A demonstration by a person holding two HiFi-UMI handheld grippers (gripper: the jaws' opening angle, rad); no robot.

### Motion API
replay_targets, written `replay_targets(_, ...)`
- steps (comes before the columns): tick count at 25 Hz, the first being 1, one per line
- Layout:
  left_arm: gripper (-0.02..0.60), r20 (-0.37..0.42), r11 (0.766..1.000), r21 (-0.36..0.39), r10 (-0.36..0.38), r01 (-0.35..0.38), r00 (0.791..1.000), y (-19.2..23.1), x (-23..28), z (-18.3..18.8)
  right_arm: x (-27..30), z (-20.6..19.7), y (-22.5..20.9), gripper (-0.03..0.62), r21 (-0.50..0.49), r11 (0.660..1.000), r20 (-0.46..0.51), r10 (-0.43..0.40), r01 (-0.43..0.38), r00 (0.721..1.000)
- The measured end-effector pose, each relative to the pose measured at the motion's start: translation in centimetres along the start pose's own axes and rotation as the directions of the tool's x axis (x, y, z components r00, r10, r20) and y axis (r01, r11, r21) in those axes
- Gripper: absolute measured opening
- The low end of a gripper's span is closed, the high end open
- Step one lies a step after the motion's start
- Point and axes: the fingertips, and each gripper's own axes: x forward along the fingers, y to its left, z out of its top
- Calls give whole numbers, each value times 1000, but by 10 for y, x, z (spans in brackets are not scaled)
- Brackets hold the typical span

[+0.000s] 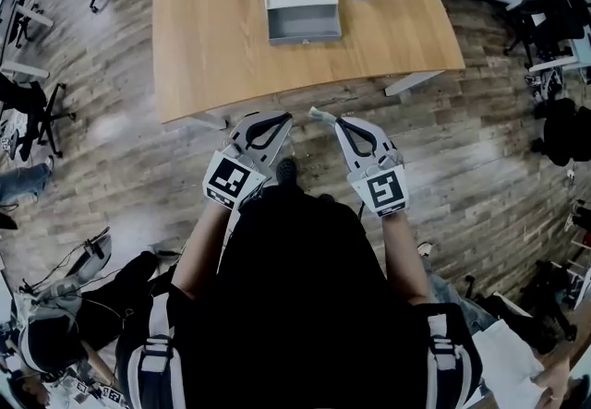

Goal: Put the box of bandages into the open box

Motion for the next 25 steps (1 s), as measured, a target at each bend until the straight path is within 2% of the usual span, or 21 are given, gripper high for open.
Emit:
replay_targets(15, 23, 9, 999, -5, -54, 54, 999, 47, 9, -7, 44, 3, -8, 25, 7, 999, -27, -50, 50, 998)
replay_targets(25, 23, -9, 999, -13, -41, 40, 999, 64, 15, -11, 64, 5, -20, 25, -7, 1000, -21, -25, 25, 999)
